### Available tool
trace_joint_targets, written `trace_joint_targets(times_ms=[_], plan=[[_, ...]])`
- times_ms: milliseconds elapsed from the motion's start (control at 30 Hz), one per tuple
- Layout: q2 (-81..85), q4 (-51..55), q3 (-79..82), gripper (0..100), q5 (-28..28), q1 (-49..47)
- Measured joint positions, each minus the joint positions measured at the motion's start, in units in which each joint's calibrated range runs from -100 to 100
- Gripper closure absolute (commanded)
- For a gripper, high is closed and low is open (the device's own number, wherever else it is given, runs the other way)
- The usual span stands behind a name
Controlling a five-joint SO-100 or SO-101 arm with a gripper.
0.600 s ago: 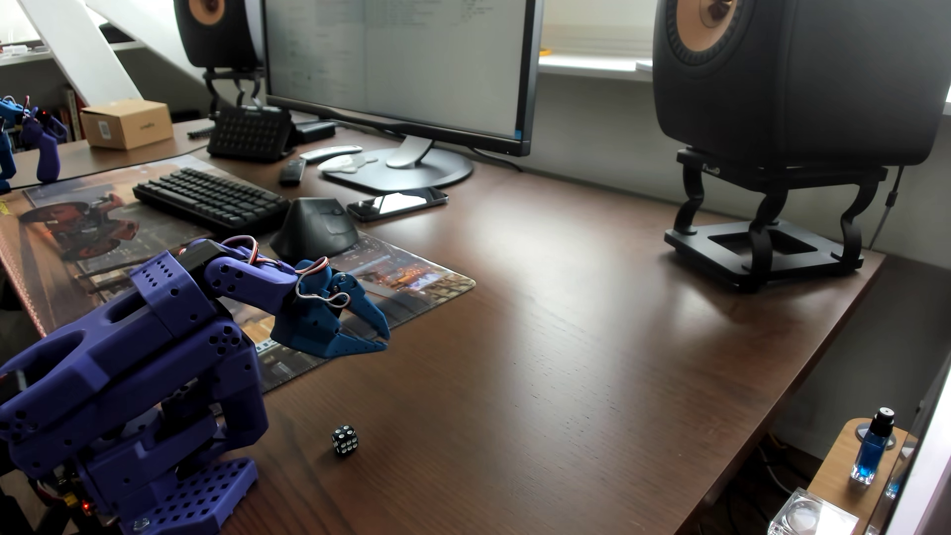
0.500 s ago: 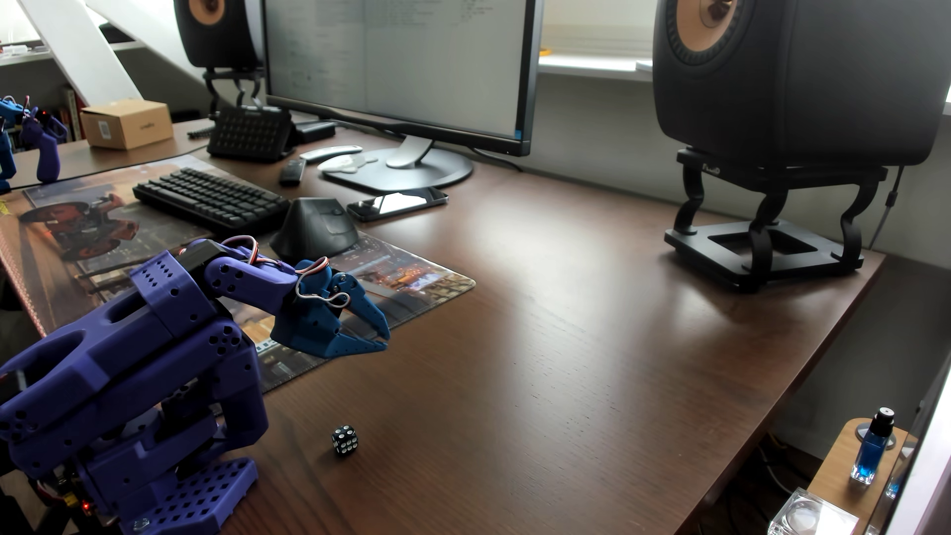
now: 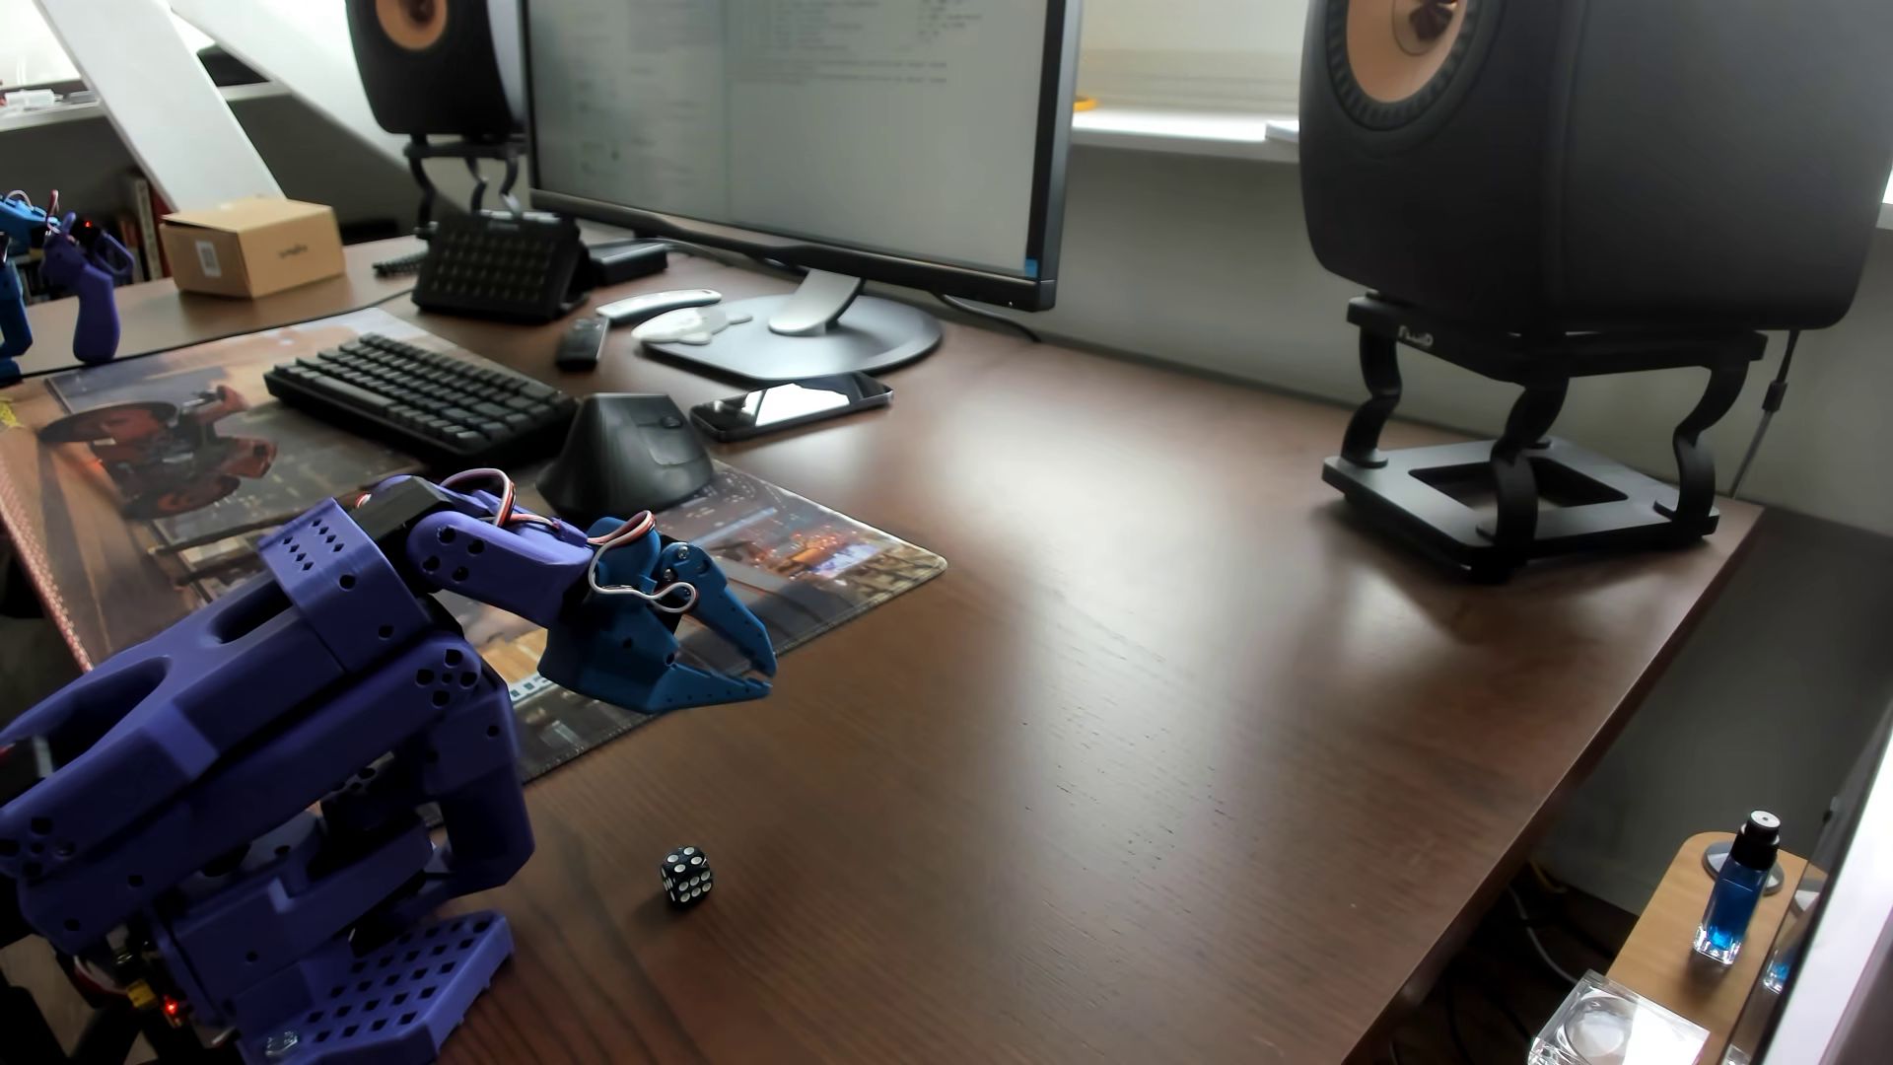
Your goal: Grab the blue dice
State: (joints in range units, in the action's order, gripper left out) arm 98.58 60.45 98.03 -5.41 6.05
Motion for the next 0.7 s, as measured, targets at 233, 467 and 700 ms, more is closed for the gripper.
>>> trace_joint_targets(times_ms=[233, 467, 700], plan=[[0.00, 0.00, 0.00, 98, 0.00, 0.00], [0.00, 0.00, 0.00, 98, 0.00, 0.00], [0.00, 0.00, 0.00, 98, 0.00, 0.00]])
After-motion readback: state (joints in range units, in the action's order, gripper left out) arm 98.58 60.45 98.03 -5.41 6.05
